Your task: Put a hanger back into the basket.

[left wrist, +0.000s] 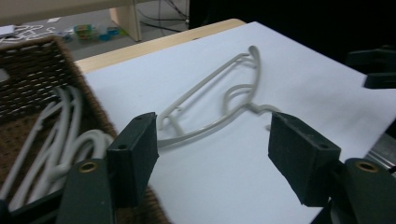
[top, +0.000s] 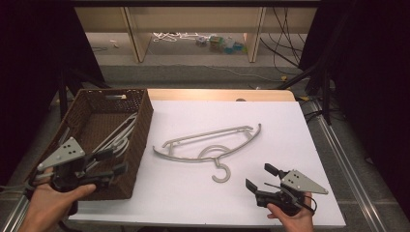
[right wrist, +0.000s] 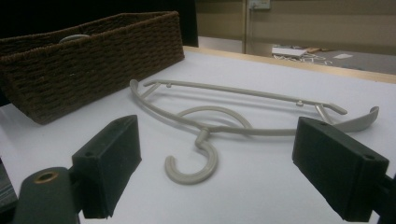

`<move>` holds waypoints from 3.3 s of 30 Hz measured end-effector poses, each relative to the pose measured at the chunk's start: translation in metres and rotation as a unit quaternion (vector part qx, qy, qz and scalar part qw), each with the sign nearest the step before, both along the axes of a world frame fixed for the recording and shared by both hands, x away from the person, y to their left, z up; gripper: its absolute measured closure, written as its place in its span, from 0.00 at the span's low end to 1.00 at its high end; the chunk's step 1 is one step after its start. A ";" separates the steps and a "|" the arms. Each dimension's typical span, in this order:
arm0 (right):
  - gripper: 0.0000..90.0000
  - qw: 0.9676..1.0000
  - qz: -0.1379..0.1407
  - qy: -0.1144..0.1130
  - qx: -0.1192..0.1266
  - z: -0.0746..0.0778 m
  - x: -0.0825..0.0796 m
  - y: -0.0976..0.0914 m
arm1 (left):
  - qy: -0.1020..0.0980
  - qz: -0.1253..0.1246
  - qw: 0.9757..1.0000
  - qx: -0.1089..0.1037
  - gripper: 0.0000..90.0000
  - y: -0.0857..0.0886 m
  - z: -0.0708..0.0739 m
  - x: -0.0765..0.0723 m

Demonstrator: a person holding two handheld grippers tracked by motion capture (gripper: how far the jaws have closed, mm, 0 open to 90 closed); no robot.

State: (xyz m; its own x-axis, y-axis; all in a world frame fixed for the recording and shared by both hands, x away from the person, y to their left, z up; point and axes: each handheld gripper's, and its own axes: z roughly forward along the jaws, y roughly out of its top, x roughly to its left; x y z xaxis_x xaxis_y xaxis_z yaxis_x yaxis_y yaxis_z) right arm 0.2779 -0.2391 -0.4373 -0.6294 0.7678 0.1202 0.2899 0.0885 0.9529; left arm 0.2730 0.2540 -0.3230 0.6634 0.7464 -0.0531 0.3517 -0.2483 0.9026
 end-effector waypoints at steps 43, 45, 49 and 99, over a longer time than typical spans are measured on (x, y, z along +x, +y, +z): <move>0.17 1.000 -0.004 -0.007 0.006 0.004 -0.004 -0.008 | 0.019 -0.061 0.998 0.005 0.19 -0.150 -0.065 0.088; 0.17 1.000 -0.004 -0.005 0.005 0.005 -0.005 -0.008 | 0.024 -0.063 0.998 0.008 0.19 -0.153 -0.068 0.091; 0.17 1.000 -0.003 -0.004 0.004 0.005 -0.006 -0.008 | 0.027 -0.066 0.997 0.018 0.19 -0.159 -0.072 0.096; 0.18 1.000 0.016 -0.008 -0.001 0.005 -0.007 0.000 | 0.136 -0.161 0.947 0.241 0.37 -0.194 -0.134 0.163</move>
State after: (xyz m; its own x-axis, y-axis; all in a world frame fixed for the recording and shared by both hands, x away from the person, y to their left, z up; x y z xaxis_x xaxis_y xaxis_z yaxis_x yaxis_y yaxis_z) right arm 0.2712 -0.2386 -0.4322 -0.6555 0.7472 0.1091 0.2723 0.0992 0.9571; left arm 0.4364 0.0597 -0.4574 0.8711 0.4894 0.0402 0.3919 -0.7422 0.5436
